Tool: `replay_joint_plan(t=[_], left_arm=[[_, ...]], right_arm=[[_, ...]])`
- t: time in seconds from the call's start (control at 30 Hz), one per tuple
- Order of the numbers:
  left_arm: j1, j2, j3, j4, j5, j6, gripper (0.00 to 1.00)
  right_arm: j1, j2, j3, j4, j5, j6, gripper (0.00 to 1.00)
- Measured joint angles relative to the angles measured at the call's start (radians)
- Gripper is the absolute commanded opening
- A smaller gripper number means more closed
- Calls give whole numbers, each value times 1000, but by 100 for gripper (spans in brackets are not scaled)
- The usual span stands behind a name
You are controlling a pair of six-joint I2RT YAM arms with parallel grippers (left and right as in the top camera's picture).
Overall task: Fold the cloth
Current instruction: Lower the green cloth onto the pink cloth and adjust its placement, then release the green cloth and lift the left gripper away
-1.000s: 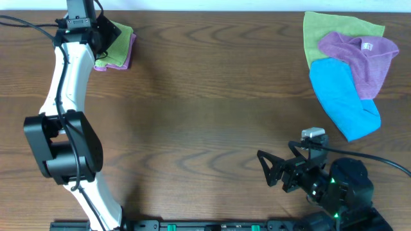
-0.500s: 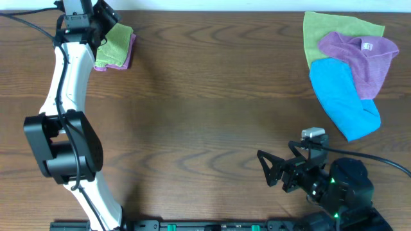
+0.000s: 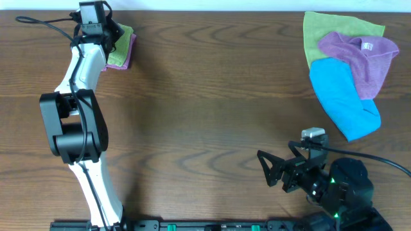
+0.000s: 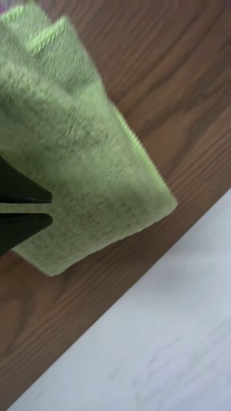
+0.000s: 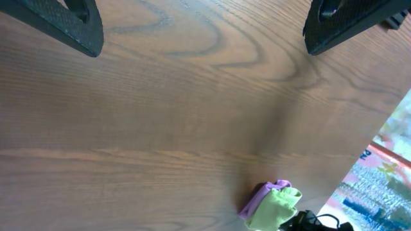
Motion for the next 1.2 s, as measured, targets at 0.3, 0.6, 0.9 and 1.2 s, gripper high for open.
replay_joint_plan(t=[0.3,0.6,0.9,1.2], left_arm=[[0,19,0,-85,-127,3,6],[14,24,0,-108,-182,26,6],[26,25,0,-152,-189,30,6],[26,33,0,-184,-189,31,6]], right_arm=[[0,0,0,0,0,0,99],[0,0,0,0,0,0,99],[0,0,0,0,0,0,99],[0,0,0,0,0,0,99]])
